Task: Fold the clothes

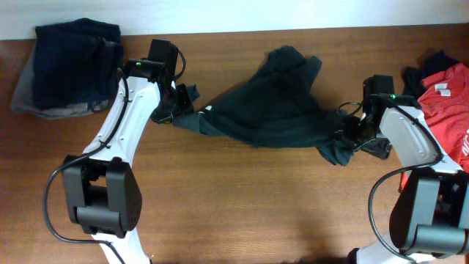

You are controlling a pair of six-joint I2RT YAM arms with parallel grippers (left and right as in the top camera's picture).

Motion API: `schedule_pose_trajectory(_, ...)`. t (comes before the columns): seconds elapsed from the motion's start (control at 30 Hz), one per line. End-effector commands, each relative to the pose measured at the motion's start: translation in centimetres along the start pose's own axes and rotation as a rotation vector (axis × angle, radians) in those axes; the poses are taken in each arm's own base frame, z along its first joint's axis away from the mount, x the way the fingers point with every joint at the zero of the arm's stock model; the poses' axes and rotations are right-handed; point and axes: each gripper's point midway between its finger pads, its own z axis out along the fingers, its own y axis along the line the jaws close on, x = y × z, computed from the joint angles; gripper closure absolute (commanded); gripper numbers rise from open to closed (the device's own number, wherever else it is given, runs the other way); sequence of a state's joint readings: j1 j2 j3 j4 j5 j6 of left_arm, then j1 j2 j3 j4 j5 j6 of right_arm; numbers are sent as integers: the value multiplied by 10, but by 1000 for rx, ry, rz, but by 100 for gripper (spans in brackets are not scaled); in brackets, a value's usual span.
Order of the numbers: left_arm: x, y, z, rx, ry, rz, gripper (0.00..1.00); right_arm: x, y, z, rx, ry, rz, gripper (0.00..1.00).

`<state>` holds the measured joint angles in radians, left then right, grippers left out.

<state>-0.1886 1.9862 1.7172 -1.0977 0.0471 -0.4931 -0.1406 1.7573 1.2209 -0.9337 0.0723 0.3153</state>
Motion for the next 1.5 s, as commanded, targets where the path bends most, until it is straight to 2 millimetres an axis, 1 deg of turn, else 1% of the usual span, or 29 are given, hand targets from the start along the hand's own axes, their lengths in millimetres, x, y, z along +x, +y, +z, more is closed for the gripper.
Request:
schedule_pose_trajectory(0.0,-9,-1,-14,4,-48,17,99,-7,2,-4,0,-17,-121,1)
schedule_pose_trajectory(0.1,-9,-1,-14,4,-48,17,99,-4,15,-2,-75,0,-135,1)
schedule_pose_trajectory(0.2,-9,-1,-14,4,-47,17,99,1,29,5,-150,22,-173,1)
schedule_pose_trajectory(0.27,-8,-1,-14,3,-46,17,99,2,31,13,-163,25,-173,12)
schedule_pose_trajectory(0.3,-8,-1,-14,2,-44,16,99,2,32,17,-166,25,-173,21)
schedule_pose_trajectory(0.4,-8,-1,-14,2,-44,16,99,4,33,23,-168,35,-164,52)
schedule_pose_trajectory(0.5,-8,-1,-14,2,-44,16,99,2,33,23,-167,33,-134,77)
schedule_pose_trajectory(0.53,-8,-1,-15,2,-44,17,99,2,33,22,-167,33,-118,91)
schedule_pose_trajectory(0.57,-8,-1,-15,2,-44,17,99,1,33,21,-167,33,-109,96)
schedule_pose_trajectory(0.63,-8,-1,-17,4,-48,17,99,0,33,15,-169,29,-89,96)
schedule_pose_trajectory(0.7,-11,-3,-25,12,-63,31,99,-7,34,-1,-176,4,-74,96)
schedule_pose_trajectory(0.73,-14,-5,-32,18,-77,45,99,-9,34,-8,-179,-6,-74,96)
schedule_pose_trajectory(0.8,-20,-8,-50,31,-113,70,99,-16,35,-28,-188,-37,-74,96)
schedule_pose_trajectory(0.93,-35,-8,-94,21,-220,69,99,-34,36,-84,-214,-131,-75,96)
schedule_pose_trajectory(0.97,-39,-8,-104,20,-245,67,99,-38,36,-103,-223,-163,-75,96)
schedule_pose_trajectory(1.0,-41,-8,-115,22,-272,66,99,-40,36,-115,-230,-185,-76,96)
schedule_pose_trajectory(1.07,-45,-9,-134,31,-318,65,99,-45,35,-148,-248,-250,-77,96)
schedule_pose_trajectory(1.1,-48,-8,-151,39,-361,62,99,-46,34,-171,-260,-296,-77,96)
schedule_pose_trajectory(1.13,-49,-8,-160,40,-383,59,99,-46,33,-183,-267,-321,-77,96)
schedule_pose_trajectory(1.27,-52,-1,-187,27,-463,47,99,-43,27,-224,-288,-424,-76,96)
schedule_pose_trajectory(1.4,-52,9,-210,-4,-534,30,99,-35,22,-255,-308,-511,-74,96)
schedule_pose_trajectory(1.47,-53,13,-218,-21,-562,22,99,-31,19,-266,-317,-542,-56,96)
